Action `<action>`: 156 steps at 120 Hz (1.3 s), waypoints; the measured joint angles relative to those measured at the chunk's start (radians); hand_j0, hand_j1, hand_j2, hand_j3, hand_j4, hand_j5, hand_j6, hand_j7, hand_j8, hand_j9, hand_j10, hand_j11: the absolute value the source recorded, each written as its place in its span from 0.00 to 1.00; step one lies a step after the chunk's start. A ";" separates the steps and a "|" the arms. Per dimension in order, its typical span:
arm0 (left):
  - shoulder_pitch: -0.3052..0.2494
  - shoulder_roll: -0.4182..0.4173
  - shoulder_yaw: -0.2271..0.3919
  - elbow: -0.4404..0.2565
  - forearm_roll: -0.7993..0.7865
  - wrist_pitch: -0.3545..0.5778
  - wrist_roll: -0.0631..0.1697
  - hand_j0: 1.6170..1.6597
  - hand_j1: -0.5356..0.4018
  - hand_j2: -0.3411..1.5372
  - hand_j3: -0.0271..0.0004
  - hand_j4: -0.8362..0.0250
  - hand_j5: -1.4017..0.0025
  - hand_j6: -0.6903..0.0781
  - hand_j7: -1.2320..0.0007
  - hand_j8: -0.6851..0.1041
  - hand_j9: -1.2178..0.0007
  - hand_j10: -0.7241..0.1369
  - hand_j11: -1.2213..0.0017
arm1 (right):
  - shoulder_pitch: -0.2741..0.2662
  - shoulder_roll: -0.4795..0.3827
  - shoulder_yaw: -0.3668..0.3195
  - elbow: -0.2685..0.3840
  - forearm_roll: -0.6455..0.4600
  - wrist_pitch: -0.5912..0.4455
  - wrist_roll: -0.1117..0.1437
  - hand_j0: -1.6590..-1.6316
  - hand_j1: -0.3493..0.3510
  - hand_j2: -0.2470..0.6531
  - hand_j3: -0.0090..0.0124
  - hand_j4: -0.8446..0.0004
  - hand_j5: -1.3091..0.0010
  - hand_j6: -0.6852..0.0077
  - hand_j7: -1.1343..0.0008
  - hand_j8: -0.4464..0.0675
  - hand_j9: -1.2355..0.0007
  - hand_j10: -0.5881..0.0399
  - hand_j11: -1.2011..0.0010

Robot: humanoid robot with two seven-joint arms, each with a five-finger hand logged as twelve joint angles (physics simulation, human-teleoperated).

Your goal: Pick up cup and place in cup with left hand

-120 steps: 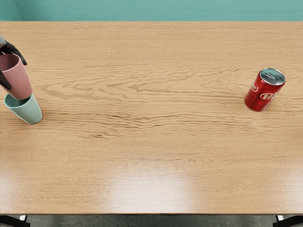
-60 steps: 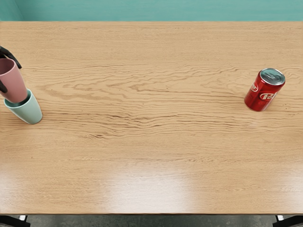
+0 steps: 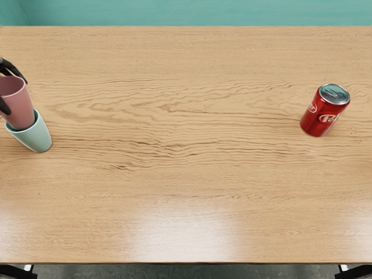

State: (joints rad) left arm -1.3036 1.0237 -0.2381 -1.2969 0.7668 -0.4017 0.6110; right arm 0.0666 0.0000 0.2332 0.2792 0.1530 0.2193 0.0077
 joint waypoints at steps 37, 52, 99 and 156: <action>0.002 -0.003 -0.002 0.001 0.001 0.004 0.000 0.93 0.59 0.22 0.99 0.67 0.70 0.63 0.67 0.60 0.67 0.52 0.67 | 0.000 0.000 0.000 0.000 -0.001 0.000 0.000 0.04 0.00 0.27 0.42 1.00 1.00 0.99 1.00 0.87 1.00 0.94 1.00; 0.002 -0.004 -0.002 0.001 0.002 0.005 0.000 0.95 0.67 0.21 0.99 0.73 0.78 0.66 0.75 0.64 0.75 0.59 0.75 | -0.001 0.000 0.000 0.000 0.000 0.000 0.000 0.04 0.00 0.27 0.42 1.00 1.00 0.99 1.00 0.87 1.00 0.94 1.00; -0.009 -0.195 -0.038 0.001 -0.158 0.003 0.000 0.96 0.89 0.19 0.99 0.91 0.95 0.84 0.95 0.81 0.95 0.78 0.95 | 0.000 0.000 0.000 0.000 0.000 0.000 0.000 0.04 0.00 0.27 0.42 1.00 1.00 0.99 1.00 0.87 1.00 0.94 1.00; 0.111 -0.191 -0.080 0.001 -0.982 -0.203 0.000 0.96 0.93 0.18 0.99 0.96 0.99 0.89 0.99 0.86 0.99 0.83 0.99 | 0.000 0.000 0.000 0.000 -0.001 0.000 0.000 0.04 0.00 0.27 0.42 1.00 1.00 0.99 1.00 0.87 1.00 0.94 1.00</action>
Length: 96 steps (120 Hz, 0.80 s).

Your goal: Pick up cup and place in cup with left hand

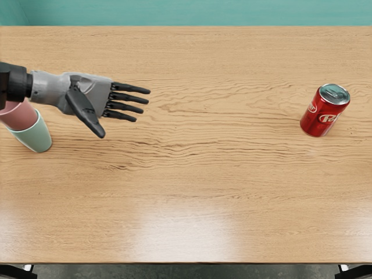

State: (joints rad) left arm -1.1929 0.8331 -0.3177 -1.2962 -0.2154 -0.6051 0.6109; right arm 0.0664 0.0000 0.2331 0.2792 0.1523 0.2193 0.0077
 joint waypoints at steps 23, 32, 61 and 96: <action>0.044 0.127 -0.010 -0.004 -0.076 -0.005 0.000 0.96 0.94 0.18 0.99 0.97 0.99 0.89 1.00 0.86 1.00 0.84 0.99 | 0.000 0.000 0.000 0.000 0.000 0.000 0.000 0.04 0.00 0.27 0.42 1.00 1.00 0.99 1.00 0.87 1.00 0.94 1.00; 0.046 0.180 -0.012 -0.006 -0.085 -0.006 0.000 0.96 0.94 0.18 0.99 0.97 1.00 0.90 1.00 0.86 1.00 0.84 1.00 | 0.000 0.000 0.000 0.000 0.000 0.000 0.000 0.04 0.00 0.27 0.42 1.00 1.00 0.99 1.00 0.87 1.00 0.94 1.00; 0.063 0.256 -0.014 -0.005 -0.099 -0.007 0.000 0.96 0.94 0.18 0.99 0.97 1.00 0.90 1.00 0.87 1.00 0.84 1.00 | 0.000 0.000 0.000 0.000 0.001 0.000 0.000 0.04 0.00 0.27 0.42 1.00 1.00 0.99 1.00 0.87 1.00 0.94 1.00; 0.064 0.299 -0.014 -0.003 -0.106 -0.007 0.000 0.96 0.94 0.18 0.99 0.97 1.00 0.90 1.00 0.87 1.00 0.84 1.00 | 0.000 0.000 0.000 0.000 0.001 0.000 0.000 0.04 0.00 0.27 0.42 1.00 1.00 0.99 1.00 0.87 1.00 0.94 1.00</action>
State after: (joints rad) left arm -1.1285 1.1321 -0.3322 -1.2990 -0.3215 -0.6121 0.6108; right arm 0.0668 0.0000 0.2331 0.2792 0.1530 0.2193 0.0077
